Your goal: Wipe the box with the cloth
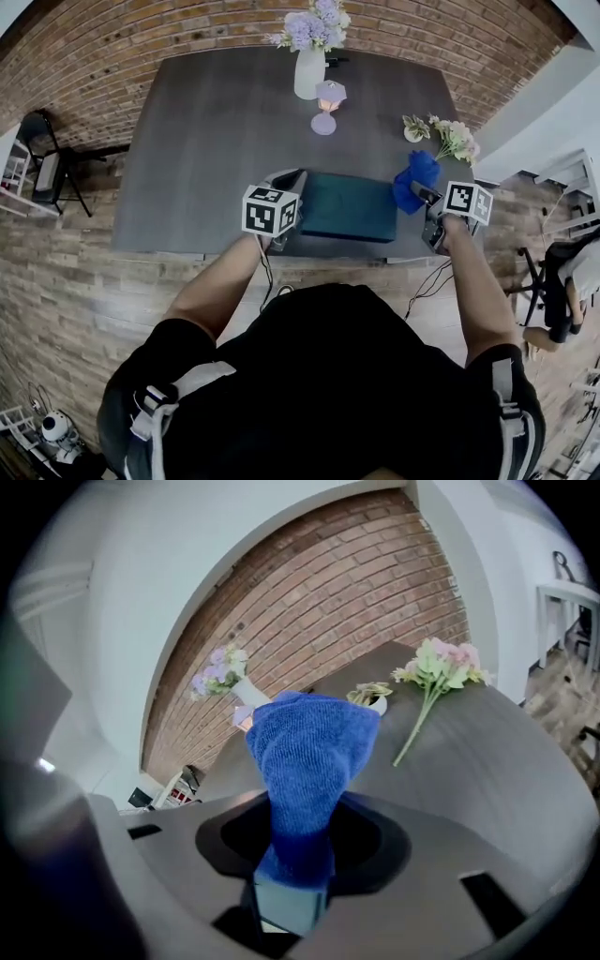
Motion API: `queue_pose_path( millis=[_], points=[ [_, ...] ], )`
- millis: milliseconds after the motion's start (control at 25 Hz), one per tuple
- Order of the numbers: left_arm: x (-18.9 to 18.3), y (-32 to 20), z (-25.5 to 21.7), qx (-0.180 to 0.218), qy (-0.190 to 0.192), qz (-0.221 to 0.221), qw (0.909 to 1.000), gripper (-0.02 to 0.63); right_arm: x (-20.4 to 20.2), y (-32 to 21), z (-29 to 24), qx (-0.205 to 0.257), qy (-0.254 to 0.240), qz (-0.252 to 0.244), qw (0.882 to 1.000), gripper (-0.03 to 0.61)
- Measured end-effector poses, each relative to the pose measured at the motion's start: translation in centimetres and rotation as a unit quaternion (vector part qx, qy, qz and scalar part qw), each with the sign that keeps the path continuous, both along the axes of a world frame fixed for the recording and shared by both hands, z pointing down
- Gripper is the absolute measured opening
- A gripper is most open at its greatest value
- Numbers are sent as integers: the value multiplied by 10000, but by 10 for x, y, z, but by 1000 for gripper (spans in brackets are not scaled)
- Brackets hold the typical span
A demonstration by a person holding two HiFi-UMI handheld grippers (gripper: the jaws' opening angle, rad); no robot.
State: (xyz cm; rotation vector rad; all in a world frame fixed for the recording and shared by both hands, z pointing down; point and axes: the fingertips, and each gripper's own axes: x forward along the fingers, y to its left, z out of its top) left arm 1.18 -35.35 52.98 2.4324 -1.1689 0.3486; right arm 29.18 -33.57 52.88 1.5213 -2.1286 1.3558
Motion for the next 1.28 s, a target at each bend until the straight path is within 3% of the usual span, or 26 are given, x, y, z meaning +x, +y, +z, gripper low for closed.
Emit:
queue_pose_path(
  millis=[200,400,480,600,800,960,1120,1280],
  points=[
    [-46,11,4,-28,-40,-203,9998,11,-124,8,-17,269,-409,-1030,9935,156],
    [-105,24,8,-83,-139,-518,9985,11,-269,42,-22,281,-1027,-2131,9712,156],
    [-122,28,8,-90,-200,-596,9980,11,-302,51,-20,252,-1118,-2391,9642,156],
    [-144,36,8,-107,-273,-712,9970,10,-316,52,-3,123,-999,-2483,9634,156],
    [-156,42,13,-225,-359,-719,9965,11,-267,42,31,-113,-727,-1804,9808,156],
    [-119,30,10,-197,-334,-339,9987,11,-207,41,31,-75,-718,-1162,9906,156],
    [-53,22,5,-124,-279,180,9994,11,-102,52,37,-96,-457,-266,9986,156],
    [3,20,-3,-52,-233,565,9981,11,20,77,39,-188,-196,933,9953,156]
  ],
)
